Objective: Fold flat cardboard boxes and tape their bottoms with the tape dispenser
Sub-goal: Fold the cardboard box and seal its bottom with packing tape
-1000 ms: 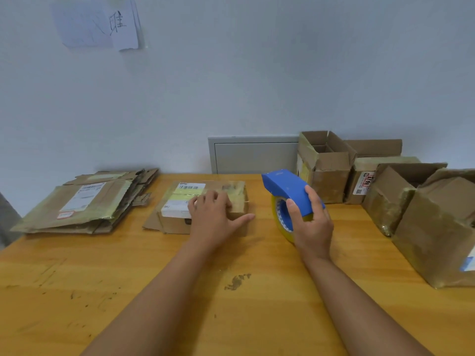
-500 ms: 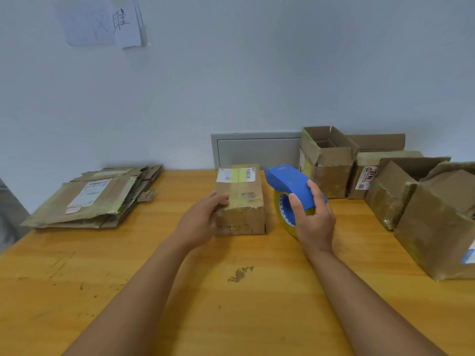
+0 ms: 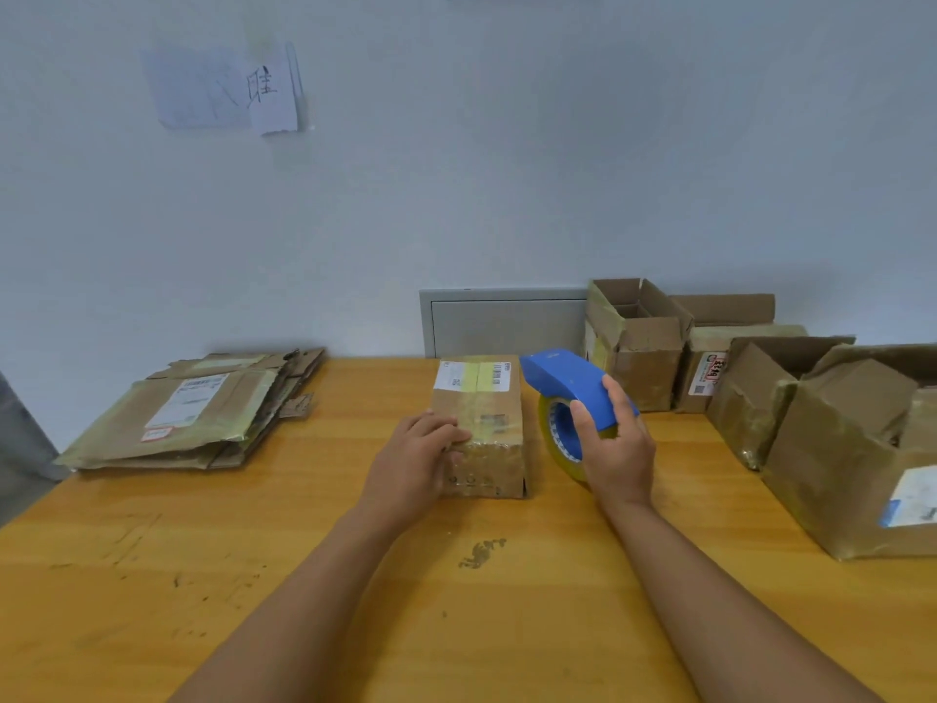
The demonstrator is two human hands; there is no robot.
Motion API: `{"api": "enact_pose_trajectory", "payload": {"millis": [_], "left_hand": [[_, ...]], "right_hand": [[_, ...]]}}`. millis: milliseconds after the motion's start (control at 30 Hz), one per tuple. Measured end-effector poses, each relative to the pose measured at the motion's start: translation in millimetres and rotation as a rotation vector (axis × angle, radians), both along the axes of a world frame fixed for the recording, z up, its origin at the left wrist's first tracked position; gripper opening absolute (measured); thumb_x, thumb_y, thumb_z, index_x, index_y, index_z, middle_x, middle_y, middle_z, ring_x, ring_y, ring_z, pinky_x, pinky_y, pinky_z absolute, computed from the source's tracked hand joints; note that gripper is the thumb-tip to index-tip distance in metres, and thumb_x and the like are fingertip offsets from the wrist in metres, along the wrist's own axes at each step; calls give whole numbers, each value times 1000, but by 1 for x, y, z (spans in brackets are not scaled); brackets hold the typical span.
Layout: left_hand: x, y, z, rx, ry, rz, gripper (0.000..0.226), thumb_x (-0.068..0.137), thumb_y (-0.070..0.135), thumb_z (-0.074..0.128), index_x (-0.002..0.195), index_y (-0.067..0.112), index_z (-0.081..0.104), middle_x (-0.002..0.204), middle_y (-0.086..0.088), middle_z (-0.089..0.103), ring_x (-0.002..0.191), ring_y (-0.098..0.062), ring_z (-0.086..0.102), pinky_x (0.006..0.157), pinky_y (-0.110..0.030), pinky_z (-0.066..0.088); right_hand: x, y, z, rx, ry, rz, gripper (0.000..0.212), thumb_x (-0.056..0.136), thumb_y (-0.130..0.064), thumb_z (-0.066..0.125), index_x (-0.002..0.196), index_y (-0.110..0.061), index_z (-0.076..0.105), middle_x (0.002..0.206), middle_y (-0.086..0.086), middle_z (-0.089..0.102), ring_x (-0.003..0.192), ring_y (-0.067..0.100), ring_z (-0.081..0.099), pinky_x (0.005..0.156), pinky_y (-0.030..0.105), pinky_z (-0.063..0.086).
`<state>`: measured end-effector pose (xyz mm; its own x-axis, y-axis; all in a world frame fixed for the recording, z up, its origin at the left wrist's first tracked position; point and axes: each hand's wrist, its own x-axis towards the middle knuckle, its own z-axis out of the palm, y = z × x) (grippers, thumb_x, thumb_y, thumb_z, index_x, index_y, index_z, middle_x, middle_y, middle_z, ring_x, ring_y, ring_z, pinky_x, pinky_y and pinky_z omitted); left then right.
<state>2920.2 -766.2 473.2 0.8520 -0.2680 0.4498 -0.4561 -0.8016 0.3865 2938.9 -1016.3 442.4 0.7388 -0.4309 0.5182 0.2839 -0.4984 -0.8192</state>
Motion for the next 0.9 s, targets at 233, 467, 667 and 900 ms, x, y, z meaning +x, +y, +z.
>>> {"api": "enact_pose_trajectory", "payload": {"millis": [233, 467, 667, 900], "left_hand": [[-11, 0, -12, -29, -2, 50, 29, 98, 19, 57, 125, 26, 65, 141, 8, 55, 144, -18, 33, 98, -39, 47], [-10, -4, -15, -9, 28, 68, 35, 100, 23, 54, 133, 35, 54, 146, 7, 51, 147, -20, 26, 108, -40, 35], [-13, -5, 3, 38, 153, 35, 39, 100, 33, 52, 138, 35, 51, 152, 9, 40, 148, -17, 20, 115, -35, 25], [-30, -14, 54, -612, 290, 45, 31, 100, 46, 48, 120, 29, 64, 116, 16, 65, 110, -10, 59, 82, -26, 47]], "right_hand": [[-1, -8, 13, 85, 80, 88, 58, 93, -43, 65, 146, -27, 48, 141, 2, 53, 121, 17, 52, 92, 26, 44], [-29, -14, 45, 143, 26, 197, 45, 92, -36, 69, 135, -31, 54, 123, -13, 56, 109, 7, 57, 76, 12, 46], [-60, -24, 92, 261, -73, 389, 39, 82, -41, 71, 120, -36, 65, 112, -24, 63, 100, -6, 61, 74, 9, 49], [-79, -12, 120, 374, -109, 530, 43, 75, -49, 69, 116, -37, 71, 108, -18, 69, 102, 9, 67, 78, 22, 54]]}}
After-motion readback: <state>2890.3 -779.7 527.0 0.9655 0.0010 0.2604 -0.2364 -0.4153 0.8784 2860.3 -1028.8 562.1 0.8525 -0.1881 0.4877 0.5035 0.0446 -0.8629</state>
